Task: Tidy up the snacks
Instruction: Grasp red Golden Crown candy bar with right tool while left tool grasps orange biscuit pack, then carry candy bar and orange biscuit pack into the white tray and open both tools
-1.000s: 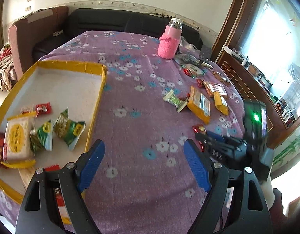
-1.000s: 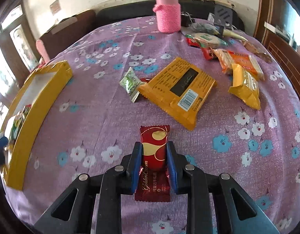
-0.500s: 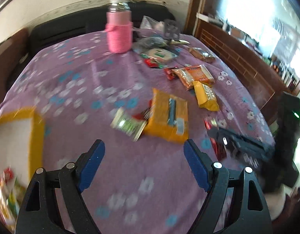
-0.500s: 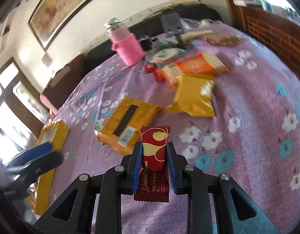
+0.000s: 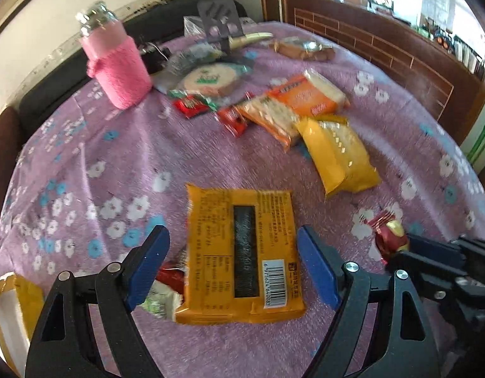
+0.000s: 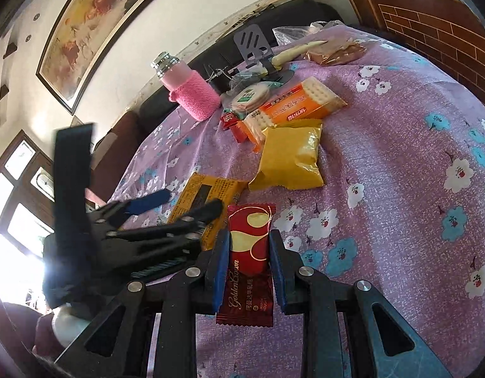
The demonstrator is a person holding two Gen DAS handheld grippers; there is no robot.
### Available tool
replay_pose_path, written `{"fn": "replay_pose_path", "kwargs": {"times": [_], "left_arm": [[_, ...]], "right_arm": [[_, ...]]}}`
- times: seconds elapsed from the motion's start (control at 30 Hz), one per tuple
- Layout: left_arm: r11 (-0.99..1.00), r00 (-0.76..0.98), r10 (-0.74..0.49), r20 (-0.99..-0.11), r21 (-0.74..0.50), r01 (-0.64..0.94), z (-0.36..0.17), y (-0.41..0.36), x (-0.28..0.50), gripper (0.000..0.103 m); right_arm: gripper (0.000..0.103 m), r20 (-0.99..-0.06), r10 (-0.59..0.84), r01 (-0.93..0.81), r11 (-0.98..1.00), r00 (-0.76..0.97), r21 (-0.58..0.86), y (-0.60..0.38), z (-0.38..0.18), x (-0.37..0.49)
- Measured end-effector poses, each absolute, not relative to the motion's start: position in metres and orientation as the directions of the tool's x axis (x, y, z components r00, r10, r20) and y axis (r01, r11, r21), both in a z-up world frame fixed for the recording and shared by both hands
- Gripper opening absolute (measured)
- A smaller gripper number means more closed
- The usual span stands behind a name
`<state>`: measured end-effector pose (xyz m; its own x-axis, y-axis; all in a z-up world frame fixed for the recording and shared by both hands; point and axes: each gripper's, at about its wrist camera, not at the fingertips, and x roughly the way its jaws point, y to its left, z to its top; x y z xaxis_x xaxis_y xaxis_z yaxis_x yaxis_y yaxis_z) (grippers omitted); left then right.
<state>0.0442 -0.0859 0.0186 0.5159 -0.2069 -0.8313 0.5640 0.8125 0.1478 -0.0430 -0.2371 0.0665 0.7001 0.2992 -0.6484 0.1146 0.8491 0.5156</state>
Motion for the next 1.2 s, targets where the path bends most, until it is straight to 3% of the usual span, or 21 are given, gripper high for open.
{"fn": "replay_pose_path", "kwargs": {"times": [0.2, 0.3, 0.6, 0.77, 0.97, 1.2], "left_arm": [[0.835, 0.502, -0.185, -0.845, 0.134, 0.533, 0.011, -0.086, 0.049, 0.083], [0.845, 0.495, -0.198, -0.846, 0.109, 0.524, 0.012, -0.082, 0.048, 0.070], [0.873, 0.522, -0.251, -0.815, 0.042, 0.486, 0.034, -0.048, 0.021, 0.070], [0.902, 0.533, -0.312, -0.787, -0.069, 0.427, 0.059, 0.004, -0.002, 0.070], [0.938, 0.582, -0.298, -0.756, -0.120, 0.325, 0.083, 0.078, -0.026, 0.070], [0.979, 0.645, -0.189, -0.740, -0.089, 0.185, 0.101, 0.174, -0.034, 0.070]], "right_arm": [[0.026, -0.659, 0.310, 0.132, 0.838, 0.685, 0.530, -0.239, 0.061, -0.041], [0.026, -0.668, 0.300, 0.133, 0.846, 0.681, 0.516, -0.236, 0.061, -0.040], [0.026, -0.674, 0.285, 0.114, 0.868, 0.682, 0.483, -0.228, 0.059, -0.035], [0.026, -0.673, 0.270, 0.102, 0.883, 0.688, 0.458, -0.223, 0.058, -0.034], [0.026, -0.692, 0.229, 0.108, 0.907, 0.684, 0.407, -0.217, 0.055, -0.034], [0.026, -0.672, 0.388, 0.000, 0.866, 0.630, 0.500, -0.173, 0.074, -0.037]]}}
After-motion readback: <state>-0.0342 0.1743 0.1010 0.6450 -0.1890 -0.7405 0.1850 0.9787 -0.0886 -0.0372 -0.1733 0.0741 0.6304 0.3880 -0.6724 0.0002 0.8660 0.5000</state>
